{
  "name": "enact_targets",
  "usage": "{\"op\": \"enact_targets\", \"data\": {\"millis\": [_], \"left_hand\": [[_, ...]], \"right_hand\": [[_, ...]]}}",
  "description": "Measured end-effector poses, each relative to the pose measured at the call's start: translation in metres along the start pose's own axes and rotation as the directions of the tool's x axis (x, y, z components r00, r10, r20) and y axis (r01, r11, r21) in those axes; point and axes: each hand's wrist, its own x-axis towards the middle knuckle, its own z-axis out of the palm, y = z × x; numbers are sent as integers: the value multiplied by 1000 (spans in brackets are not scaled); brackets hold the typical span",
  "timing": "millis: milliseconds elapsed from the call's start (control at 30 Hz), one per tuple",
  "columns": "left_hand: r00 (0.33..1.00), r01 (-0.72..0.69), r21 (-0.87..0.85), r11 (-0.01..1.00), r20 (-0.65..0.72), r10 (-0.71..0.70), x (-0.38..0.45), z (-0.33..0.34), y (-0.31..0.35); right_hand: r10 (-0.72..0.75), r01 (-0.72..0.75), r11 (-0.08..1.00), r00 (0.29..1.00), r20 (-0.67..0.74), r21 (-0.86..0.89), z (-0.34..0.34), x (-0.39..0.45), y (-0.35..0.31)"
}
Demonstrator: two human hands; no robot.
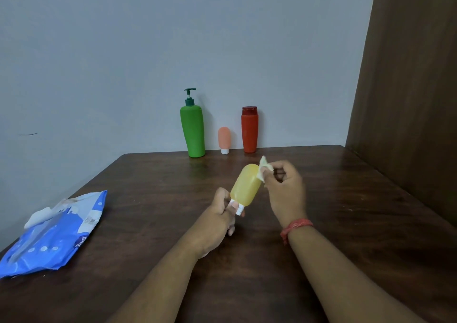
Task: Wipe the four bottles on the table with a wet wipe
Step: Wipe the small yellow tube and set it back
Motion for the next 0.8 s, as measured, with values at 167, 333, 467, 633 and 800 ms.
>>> {"op": "enact_targets", "data": {"millis": [167, 333, 467, 633, 800], "left_hand": [[1000, 9, 106, 994, 17, -11, 0, 0, -4], [999, 0, -23, 1000, -36, -1, -2, 2, 2], [998, 5, -125, 992, -67, -13, -1, 3, 3], [1000, 17, -35, 999, -19, -18, -1, 1, 1], [994, 33, -235, 972, -96, -56, 0, 0, 1]], "right_hand": [[-185, 185, 974, 983, 15, -127, -8, -2, -5], [-365, 419, 876, 900, 238, -239, -1, -10, -6], [-404, 470, 847, 873, 273, -247, 2, -13, -6], [-280, 292, 918, 956, 85, -267, -5, -3, -5], [-316, 411, 883, 877, 362, -225, 0, -14, -4]]}}
